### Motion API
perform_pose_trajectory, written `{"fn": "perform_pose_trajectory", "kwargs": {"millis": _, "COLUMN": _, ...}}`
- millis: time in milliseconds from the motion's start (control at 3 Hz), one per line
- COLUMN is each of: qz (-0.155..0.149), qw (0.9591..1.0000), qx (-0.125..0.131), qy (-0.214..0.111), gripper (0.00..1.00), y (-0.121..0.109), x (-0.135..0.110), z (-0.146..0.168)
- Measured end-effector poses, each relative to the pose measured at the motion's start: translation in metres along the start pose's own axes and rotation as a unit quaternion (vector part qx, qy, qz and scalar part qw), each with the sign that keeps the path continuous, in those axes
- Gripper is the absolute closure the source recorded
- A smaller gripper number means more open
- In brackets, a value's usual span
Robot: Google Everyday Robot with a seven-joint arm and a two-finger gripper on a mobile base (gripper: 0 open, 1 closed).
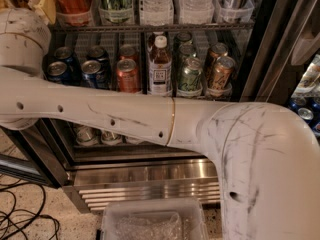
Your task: Pick orange can from top shelf of fridge
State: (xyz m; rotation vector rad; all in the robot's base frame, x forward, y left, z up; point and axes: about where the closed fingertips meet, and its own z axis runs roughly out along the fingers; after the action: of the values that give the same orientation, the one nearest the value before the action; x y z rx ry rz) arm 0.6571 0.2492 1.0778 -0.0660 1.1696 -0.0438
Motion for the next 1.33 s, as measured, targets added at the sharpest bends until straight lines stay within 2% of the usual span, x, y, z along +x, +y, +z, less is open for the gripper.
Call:
{"fn": "perform_pose_trajectory", "kwargs": {"millis": 667, "qz": 0.000, "qw": 1.0000, "qx": 0.000, "qy": 0.001, "gripper": 0.41, "y": 0.0013, "x": -0.0009, "z": 0.0010}}
{"fn": "perform_pose_trajectory", "kwargs": {"millis": 1000, "qz": 0.002, "qw": 1.0000, "qx": -0.003, "qy": 0.003, "gripper": 0.60, "y": 0.0009, "x": -0.0006, "z": 0.0043}}
{"fn": "perform_pose_trajectory", "kwargs": {"millis": 1333, "qz": 0.002, "qw": 1.0000, "qx": -0.003, "qy": 0.003, "gripper": 0.83, "y": 0.0022, "x": -0.0017, "z": 0.0042}}
